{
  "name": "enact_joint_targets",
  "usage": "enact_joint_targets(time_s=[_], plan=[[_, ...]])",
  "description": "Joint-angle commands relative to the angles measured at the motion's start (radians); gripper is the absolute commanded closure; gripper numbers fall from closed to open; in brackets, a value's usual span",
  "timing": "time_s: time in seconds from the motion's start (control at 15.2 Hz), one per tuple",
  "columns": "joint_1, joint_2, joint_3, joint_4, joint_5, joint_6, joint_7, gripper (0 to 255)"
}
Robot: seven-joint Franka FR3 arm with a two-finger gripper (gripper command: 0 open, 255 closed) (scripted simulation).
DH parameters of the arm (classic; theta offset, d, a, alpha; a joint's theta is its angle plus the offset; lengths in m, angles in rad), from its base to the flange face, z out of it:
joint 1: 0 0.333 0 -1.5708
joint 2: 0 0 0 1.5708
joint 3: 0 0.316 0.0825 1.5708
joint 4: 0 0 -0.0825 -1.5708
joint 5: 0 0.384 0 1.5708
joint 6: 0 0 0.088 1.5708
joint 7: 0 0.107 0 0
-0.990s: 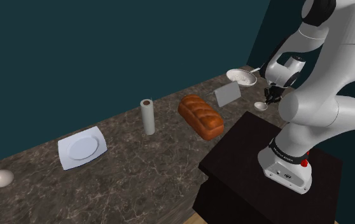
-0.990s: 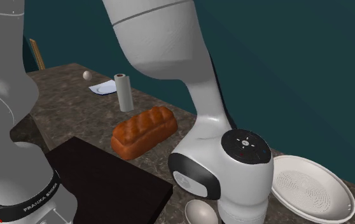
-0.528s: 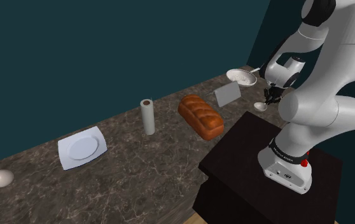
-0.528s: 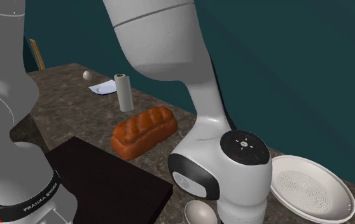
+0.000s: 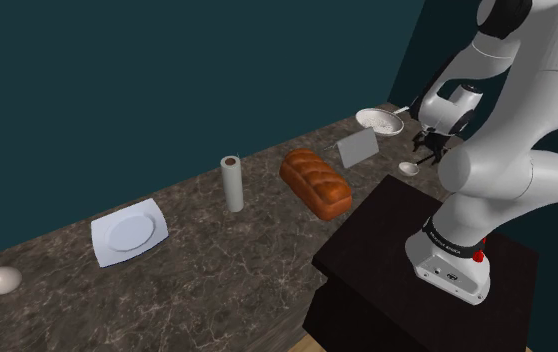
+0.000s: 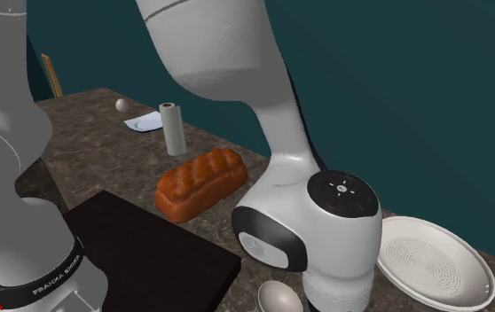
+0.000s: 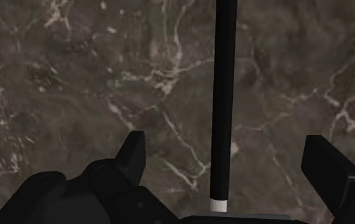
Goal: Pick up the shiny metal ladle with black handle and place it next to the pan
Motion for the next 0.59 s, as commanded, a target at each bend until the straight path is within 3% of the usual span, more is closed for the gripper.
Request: enact_joint_targets(time_s=[0.0,0.07,0.53], plan=[[0.059,-0.071,-0.071,-0.033,-0.055,-0.042,0.046,0],[0.086,-0.103,-0.104,-0.046,-0.088,-0.062,0.072,0],[0.083,-0.104,-0.102,-0.046,-0.090,-0.062,0.073,0]])
